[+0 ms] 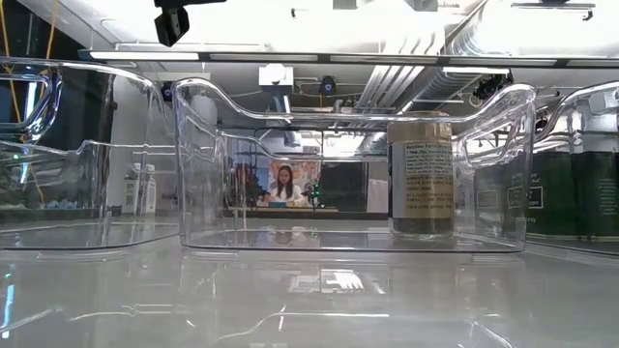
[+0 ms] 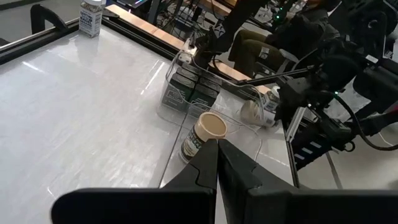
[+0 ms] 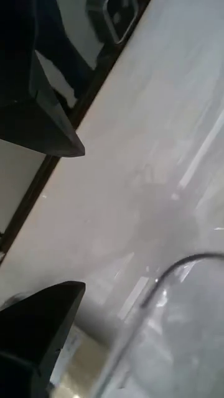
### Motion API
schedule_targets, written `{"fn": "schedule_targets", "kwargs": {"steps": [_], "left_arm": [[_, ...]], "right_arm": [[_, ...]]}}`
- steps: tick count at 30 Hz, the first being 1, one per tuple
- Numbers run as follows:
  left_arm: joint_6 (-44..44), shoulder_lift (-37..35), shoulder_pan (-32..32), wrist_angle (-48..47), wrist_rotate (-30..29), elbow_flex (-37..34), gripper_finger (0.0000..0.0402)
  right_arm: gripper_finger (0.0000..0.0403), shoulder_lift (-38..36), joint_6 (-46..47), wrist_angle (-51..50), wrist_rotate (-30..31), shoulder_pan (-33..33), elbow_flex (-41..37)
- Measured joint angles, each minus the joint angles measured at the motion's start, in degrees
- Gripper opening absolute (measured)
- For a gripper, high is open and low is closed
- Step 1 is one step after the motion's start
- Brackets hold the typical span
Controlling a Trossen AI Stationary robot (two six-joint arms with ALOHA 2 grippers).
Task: Sort spices by type
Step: Put the golden seasoning bottle into the middle transparent bin aligned with the other golden seasoning bottle
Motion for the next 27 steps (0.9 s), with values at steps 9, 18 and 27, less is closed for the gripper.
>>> {"fn": "schedule_targets", "kwargs": {"steps": [9,18,27], "left_arm": [[-0.29,0.0,0.0,0.02,0.02,0.0,0.0],[-0.29,0.0,0.0,1.01,0.02,0.0,0.0],[-0.21,0.02,0.0,2.42,0.24,0.0,0.0]], "right_arm": [[0.0336,-0.02,6.89,-6.23,-3.93,4.53,0.0],[0.0336,-0.09,17.62,-12.85,-12.39,7.9,-2.44],[0.0336,-4.54,27.45,-1.99,-12.99,8.45,-14.71]]}}
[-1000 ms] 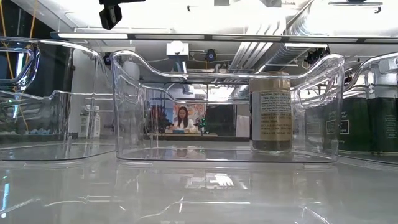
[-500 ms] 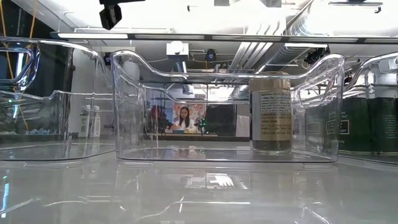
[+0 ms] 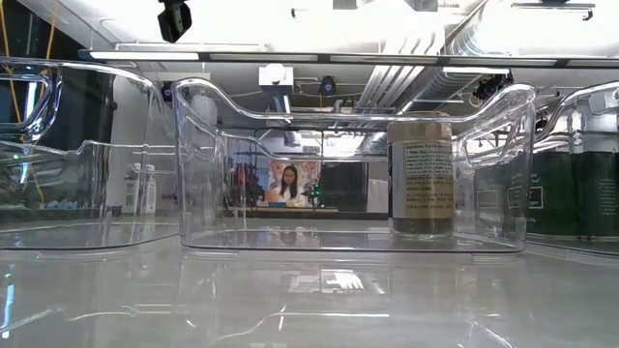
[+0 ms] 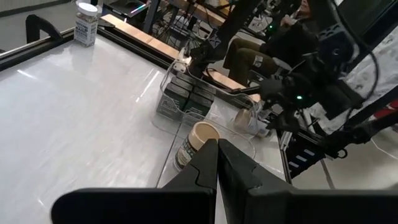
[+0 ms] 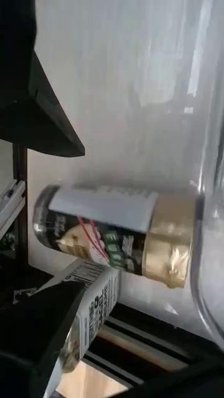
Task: Sort spices by type
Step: Put the golden seasoning bottle into the middle transparent bin aligned with the other golden seasoning bottle
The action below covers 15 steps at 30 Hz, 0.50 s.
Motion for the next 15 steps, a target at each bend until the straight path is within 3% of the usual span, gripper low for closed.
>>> {"fn": "schedule_targets", "kwargs": {"steps": [15], "left_arm": [[-1.15,0.02,0.0,-0.24,0.09,0.0,0.0]], "right_arm": [[0.0336,-1.8,2.02,13.67,-3.86,-0.46,-10.54]]}}
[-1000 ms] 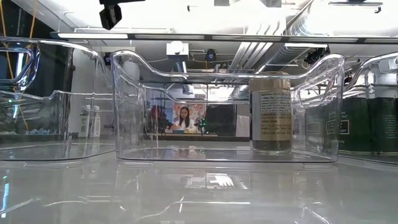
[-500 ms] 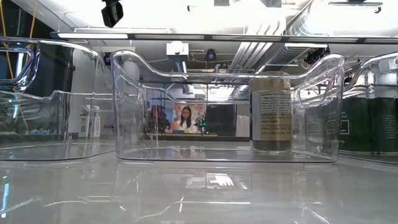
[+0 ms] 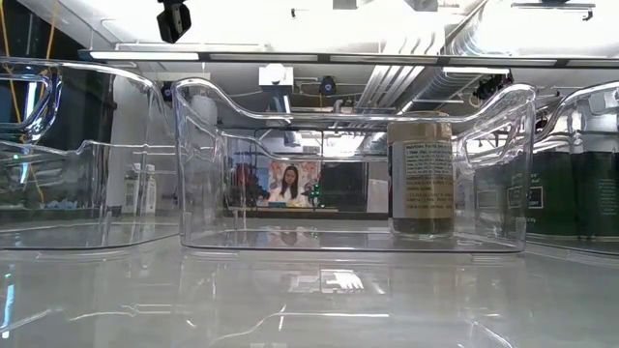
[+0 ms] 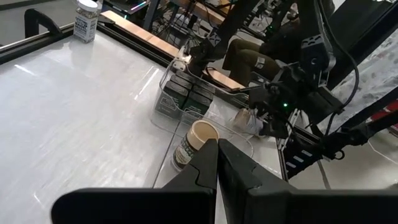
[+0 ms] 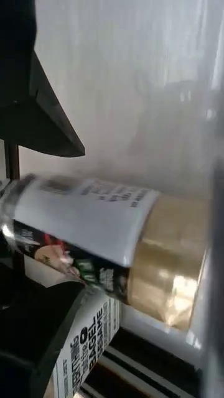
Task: Sort spices by type
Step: Put the golden seasoning bottle into the middle transparent bin aligned with the other golden seasoning bottle
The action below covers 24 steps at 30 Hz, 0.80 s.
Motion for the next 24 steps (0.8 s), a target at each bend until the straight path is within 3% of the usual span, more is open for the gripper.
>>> {"fn": "schedule_targets", "kwargs": {"steps": [11,24], "left_arm": [[0.0,0.0,0.0,-0.02,-0.07,0.0,0.0],[1.07,0.0,0.0,-0.06,-0.15,0.01,0.0]], "right_arm": [[0.0336,0.09,-0.94,3.06,-0.82,-1.49,-3.01],[0.0336,1.16,-10.4,6.64,-1.98,-3.25,-2.92]]}}
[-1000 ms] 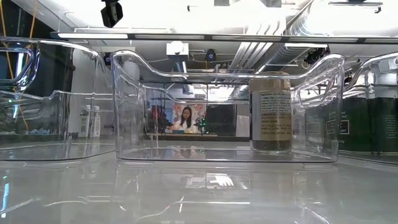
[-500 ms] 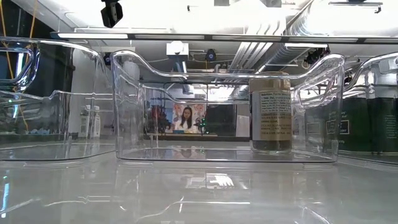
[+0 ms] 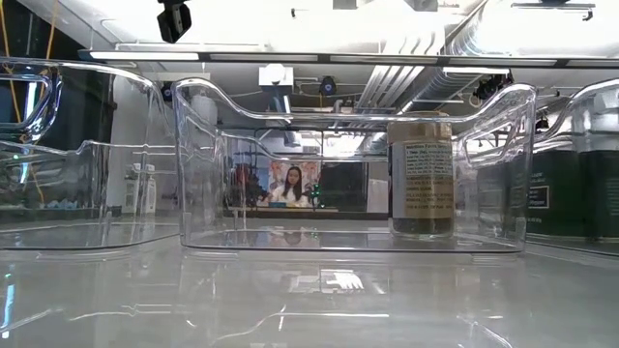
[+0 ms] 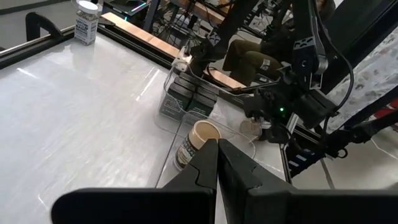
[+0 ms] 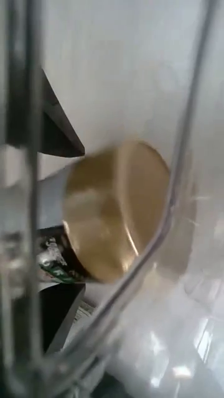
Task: Sort spices by type
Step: Put the golden seasoning bottle into the middle transparent bin aligned with the other golden seasoning bottle
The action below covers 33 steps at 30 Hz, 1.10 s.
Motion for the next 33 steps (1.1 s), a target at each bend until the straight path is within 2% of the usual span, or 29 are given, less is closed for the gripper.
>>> {"fn": "schedule_targets", "kwargs": {"steps": [14,23,28,33], "left_arm": [[0.88,0.0,0.0,-0.02,-0.55,0.0,0.0],[1.0,0.0,0.43,0.0,-0.63,0.01,0.0],[0.89,0.0,1.5,0.48,-0.6,-0.01,0.0],[0.97,0.0,2.35,1.59,0.09,-0.01,0.0]], "right_arm": [[0.0334,1.33,-6.86,1.01,0.74,0.06,0.08],[0.0264,1.44,-6.42,0.76,0.74,0.04,0.38],[0.0264,1.51,-7.5,-1.36,1.59,0.17,2.9],[0.0264,1.33,-10.57,-4.96,1.15,0.96,8.83]]}}
